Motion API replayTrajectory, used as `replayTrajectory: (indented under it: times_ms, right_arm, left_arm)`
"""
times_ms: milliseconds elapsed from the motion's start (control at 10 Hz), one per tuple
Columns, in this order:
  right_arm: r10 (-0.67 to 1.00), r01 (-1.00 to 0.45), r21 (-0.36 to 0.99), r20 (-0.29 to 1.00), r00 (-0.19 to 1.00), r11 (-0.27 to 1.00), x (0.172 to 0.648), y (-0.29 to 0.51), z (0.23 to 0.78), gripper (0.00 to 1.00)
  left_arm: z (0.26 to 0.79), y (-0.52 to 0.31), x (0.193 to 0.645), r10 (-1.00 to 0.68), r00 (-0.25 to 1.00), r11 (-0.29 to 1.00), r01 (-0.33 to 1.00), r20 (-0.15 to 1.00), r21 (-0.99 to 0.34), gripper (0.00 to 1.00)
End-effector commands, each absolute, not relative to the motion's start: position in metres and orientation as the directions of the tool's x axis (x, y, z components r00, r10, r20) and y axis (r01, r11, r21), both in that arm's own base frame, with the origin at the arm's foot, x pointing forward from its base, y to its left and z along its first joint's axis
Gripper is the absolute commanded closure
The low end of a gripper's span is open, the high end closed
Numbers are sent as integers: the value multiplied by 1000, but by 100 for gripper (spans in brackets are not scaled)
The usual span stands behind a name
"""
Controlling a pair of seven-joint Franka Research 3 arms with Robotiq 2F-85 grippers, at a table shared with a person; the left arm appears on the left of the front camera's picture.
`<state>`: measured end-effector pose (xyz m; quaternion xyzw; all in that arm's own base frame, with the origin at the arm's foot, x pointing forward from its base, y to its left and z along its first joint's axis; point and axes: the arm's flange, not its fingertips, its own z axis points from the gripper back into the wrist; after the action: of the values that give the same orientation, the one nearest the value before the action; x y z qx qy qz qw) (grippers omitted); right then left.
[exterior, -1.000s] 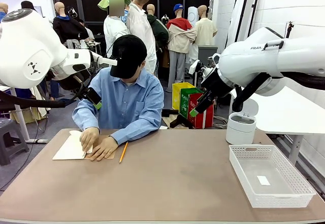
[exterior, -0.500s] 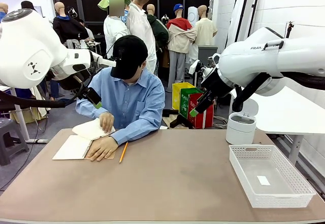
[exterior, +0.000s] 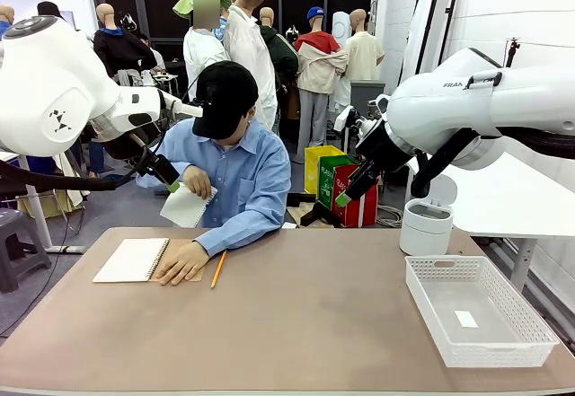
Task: Sort the paper based on its condition.
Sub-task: If a person hands you a paper, place it in the Organizing basket , and if it's crumpled, put it in the Trash can.
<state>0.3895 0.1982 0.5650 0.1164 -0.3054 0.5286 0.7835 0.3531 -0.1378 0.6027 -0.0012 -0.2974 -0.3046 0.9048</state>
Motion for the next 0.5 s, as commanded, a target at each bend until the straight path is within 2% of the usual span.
replayTrajectory:
  times_ms: [0,400]
  right_arm:
    - [757,-895,-141,597,264,424,390,199,565,0]
    - [757,-895,-141,597,264,424,390,199,565,0]
  left_arm:
    - [604,-137,353,-554,633,811,557,541,179,0]
    - [604,-137,353,-554,633,811,557,541,179,0]
